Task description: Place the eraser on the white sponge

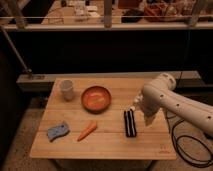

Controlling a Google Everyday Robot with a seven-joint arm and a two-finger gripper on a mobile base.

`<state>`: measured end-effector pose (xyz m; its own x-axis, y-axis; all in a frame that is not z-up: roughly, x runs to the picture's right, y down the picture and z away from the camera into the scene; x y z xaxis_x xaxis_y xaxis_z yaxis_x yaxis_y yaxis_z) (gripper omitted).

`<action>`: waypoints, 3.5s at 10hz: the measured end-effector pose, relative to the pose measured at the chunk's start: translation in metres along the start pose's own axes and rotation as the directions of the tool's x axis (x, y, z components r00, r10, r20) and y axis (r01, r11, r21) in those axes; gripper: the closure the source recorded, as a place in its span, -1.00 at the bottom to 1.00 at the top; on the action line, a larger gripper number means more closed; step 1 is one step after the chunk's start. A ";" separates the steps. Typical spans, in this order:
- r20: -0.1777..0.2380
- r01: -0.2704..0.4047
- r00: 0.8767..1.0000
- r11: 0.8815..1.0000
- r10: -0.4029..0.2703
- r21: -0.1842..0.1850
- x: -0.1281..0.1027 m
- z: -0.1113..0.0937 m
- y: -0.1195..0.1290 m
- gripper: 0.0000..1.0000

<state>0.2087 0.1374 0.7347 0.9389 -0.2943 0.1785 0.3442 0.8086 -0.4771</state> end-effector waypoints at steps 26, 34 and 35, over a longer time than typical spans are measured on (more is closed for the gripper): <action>0.053 0.293 0.953 0.951 -0.299 0.103 -0.035 0.048 0.002 -0.24; 0.050 0.393 0.915 0.911 -0.401 0.124 -0.044 0.055 -0.004 -0.60; 0.050 0.410 0.907 0.903 -0.418 0.127 -0.046 0.056 -0.006 -0.60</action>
<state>0.1636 0.1746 0.7775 0.7074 -0.5795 0.4046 0.6950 0.6746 -0.2489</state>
